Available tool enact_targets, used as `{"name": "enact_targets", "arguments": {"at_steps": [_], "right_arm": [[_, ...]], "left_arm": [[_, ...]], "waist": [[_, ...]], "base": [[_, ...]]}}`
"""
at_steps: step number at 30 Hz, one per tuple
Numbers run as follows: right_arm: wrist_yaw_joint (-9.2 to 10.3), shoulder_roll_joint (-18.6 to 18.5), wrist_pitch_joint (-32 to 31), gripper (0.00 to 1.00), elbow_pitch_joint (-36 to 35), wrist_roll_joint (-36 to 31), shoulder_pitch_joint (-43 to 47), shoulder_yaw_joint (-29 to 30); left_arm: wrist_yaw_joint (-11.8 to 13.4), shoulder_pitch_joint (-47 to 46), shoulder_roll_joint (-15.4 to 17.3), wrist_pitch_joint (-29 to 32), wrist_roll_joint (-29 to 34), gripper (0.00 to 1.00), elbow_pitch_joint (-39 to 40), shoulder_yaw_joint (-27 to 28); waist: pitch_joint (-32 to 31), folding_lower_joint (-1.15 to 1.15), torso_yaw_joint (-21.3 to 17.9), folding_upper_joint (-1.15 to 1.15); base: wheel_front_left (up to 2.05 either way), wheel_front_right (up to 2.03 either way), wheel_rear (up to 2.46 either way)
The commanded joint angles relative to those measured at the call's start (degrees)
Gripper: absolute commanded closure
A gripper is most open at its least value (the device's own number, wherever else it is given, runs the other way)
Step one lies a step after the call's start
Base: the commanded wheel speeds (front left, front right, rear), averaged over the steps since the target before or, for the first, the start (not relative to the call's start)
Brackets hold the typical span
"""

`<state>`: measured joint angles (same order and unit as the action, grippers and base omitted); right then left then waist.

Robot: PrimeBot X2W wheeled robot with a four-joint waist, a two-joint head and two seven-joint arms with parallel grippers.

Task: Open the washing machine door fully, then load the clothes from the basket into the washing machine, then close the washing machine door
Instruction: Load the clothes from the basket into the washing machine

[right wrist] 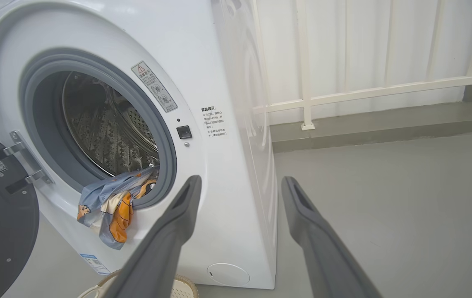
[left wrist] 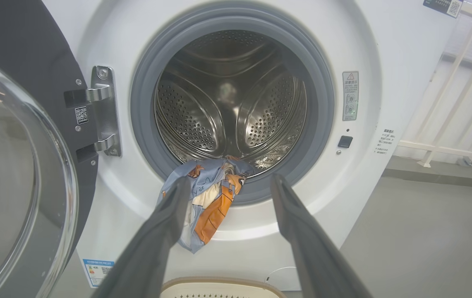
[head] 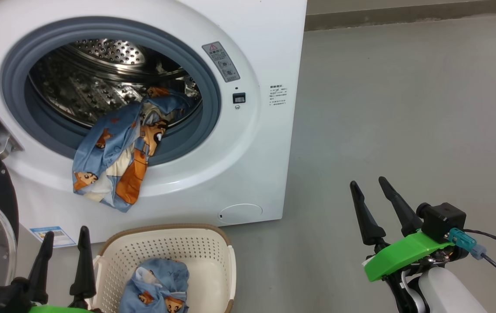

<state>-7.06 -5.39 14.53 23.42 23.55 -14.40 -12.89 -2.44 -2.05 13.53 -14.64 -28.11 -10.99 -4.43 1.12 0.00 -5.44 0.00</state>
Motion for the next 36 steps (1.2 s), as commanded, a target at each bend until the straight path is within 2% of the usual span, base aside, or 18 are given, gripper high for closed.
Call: {"name": "enact_targets", "arguments": {"at_steps": [1,8,15,26,36], "right_arm": [[-0.43,-0.1,0.5,0.0,-1.2,-0.6,0.2,-1.3],[-0.43,0.0,0.5,0.0,-1.4,-0.8,0.1,-1.3],[-0.43,0.7,0.5,0.0,-2.0,-1.7,-0.3,-1.0],[-0.43,2.2,0.5,0.0,-4.3,-4.5,-2.0,0.0],[-0.43,2.5,0.5,0.0,-7.2,-4.2,-3.3,-0.6]], "left_arm": [[0.4,-1.1,1.1,-0.4,0.5,0.0,1.6,2.3],[0.3,-1.4,1.4,0.3,-0.1,0.0,0.2,2.0],[-1.1,-4.4,2.6,1.9,-0.9,0.0,-4.0,1.3],[-4.1,-14.1,5.3,2.6,-3.7,0.0,-16.1,0.2],[-5.0,-25.0,8.5,2.5,-6.1,0.0,-27.7,-2.9]], "waist": [[0.0,0.0,0.0,0.0],[0.9,0.0,-0.1,0.0],[4.1,0.0,-0.5,0.0],[12.5,0.0,-2.8,0.0],[19.7,0.0,-4.9,0.0]], "base": [[0.0,0.0,0.0],[0.0,0.0,0.0],[0.0,0.0,0.0],[0.0,0.0,0.0],[0.0,0.0,0.0]]}}
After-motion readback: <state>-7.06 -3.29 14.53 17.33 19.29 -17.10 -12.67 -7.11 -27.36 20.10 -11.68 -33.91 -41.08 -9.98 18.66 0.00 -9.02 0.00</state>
